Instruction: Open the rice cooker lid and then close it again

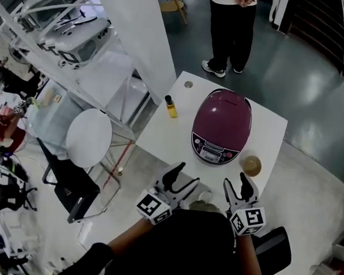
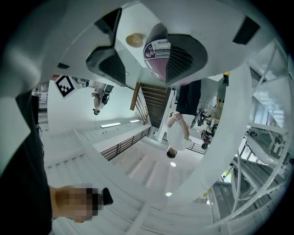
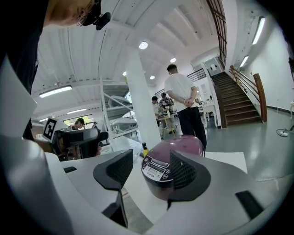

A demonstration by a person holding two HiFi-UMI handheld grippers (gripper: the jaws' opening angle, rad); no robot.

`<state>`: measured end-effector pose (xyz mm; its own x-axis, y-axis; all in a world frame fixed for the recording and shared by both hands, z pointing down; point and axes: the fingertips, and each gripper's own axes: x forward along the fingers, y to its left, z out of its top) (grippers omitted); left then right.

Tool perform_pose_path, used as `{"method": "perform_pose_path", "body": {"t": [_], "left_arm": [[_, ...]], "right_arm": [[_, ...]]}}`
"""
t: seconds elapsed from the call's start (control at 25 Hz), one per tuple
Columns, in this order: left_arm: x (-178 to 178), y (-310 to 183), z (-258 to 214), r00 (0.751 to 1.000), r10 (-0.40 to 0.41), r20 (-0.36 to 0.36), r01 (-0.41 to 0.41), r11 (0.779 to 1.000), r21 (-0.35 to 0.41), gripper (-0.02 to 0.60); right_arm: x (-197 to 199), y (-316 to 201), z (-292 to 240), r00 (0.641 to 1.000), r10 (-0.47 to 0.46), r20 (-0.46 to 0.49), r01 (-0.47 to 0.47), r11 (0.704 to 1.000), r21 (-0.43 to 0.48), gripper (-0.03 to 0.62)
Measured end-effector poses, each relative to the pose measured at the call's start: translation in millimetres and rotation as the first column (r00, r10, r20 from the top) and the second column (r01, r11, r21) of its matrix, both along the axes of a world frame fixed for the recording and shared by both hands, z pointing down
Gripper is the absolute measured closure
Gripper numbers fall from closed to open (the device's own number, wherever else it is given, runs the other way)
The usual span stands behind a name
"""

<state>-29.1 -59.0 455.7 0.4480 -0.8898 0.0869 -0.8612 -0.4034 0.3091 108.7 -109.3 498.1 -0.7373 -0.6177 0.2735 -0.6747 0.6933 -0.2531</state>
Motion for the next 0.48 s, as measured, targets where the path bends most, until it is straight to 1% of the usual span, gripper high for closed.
{"method": "perform_pose_path", "body": {"t": [0.12,0.32,0.4,0.48], "left_arm": [[-1,-10,2,0.999,-0.034,-0.004,0.034,0.999,-0.002,0.328],[-14,-23,8,0.998,-0.053,-0.016,0.053,0.999,0.003,0.330],[-19,-30,7,0.999,-0.050,-0.020,0.050,0.999,0.007,0.331],[-22,-37,6,0.999,-0.031,-0.030,0.031,0.999,0.009,0.331]], "right_arm": [[1,-12,2,1.000,-0.020,-0.006,0.020,1.000,-0.007,0.359],[-14,-23,5,0.999,-0.041,-0.018,0.041,0.999,-0.015,0.359],[-24,-26,5,0.998,-0.050,-0.026,0.050,0.999,-0.017,0.362],[-34,-32,3,0.998,-0.056,-0.037,0.055,0.998,-0.018,0.374]]}}
